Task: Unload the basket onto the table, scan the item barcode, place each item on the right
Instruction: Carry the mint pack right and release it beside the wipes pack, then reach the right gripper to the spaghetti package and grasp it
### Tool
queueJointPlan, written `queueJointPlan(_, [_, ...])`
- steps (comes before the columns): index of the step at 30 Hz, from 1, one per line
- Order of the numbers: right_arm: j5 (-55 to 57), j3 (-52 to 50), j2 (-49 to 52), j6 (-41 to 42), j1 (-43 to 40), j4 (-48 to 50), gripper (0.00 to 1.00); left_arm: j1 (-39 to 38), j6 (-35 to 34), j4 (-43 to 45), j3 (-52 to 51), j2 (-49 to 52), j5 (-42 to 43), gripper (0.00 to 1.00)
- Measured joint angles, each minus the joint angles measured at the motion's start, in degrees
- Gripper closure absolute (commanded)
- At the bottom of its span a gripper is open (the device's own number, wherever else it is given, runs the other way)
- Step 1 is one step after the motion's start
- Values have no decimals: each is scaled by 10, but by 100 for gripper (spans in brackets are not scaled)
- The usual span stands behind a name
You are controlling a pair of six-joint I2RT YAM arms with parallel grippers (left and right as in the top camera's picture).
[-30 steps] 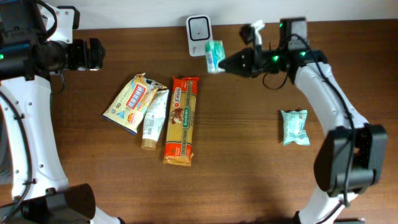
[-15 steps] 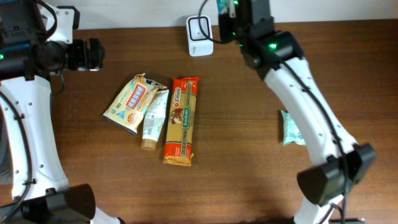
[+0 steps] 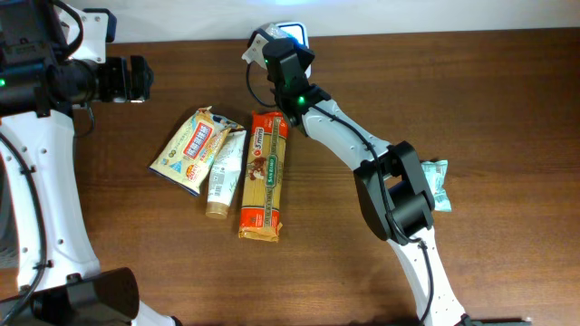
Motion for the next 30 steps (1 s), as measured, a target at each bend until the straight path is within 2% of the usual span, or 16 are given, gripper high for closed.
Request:
queueJointPlan(5, [2,0,0,0,0,0,96,0,0,0,0,0,0,1])
queueJointPlan(8, [12,0,-13,82,0,-59,96,0,0,1,0,0,0,1])
queueJointPlan(11, [-36,-1,-106,195,-1,-250,96,0,0,0,0,0,0,1])
queueJointPlan(13, [-93,5,-207,301,-2,-429,96,0,0,-2,0,0,0,1])
queueJointPlan(14, [-110,11,-242,346,-3,-483,96,0,0,-1,0,0,0,1])
queueJointPlan(15, [-138,11,-280,409,-8,-596,96,0,0,1,0,0,0,1])
queueJointPlan(17, [-175,12,-287,495,-29,-732,96,0,0,0,0,0,0,1])
queueJointPlan(19, [-195,-7,-277,577,-77,-803,96,0,0,0,0,0,0,1])
queueJointPlan(22, [-237,-104,-270,638,-150,-790,96,0,0,1,0,0,0,1])
queueJointPlan(24, [-252,-186,-262,653,-187,-761,81,0,0,0,0,0,0,1])
queueJointPlan(26, [-259,-227,-261,657,-217,-757,72,0,0,0,0,0,0,1])
queueJointPlan(27, [-259,-230,-261,658,-227,-763,45,0,0,0,0,0,0,1])
queueJointPlan(29, [-259,-232,-261,656,-240,-777,33,0,0,0,0,0,0,1])
queueJointPlan(30, [-262,-232,-261,658,-241,-780,33,0,0,0,0,0,0,1])
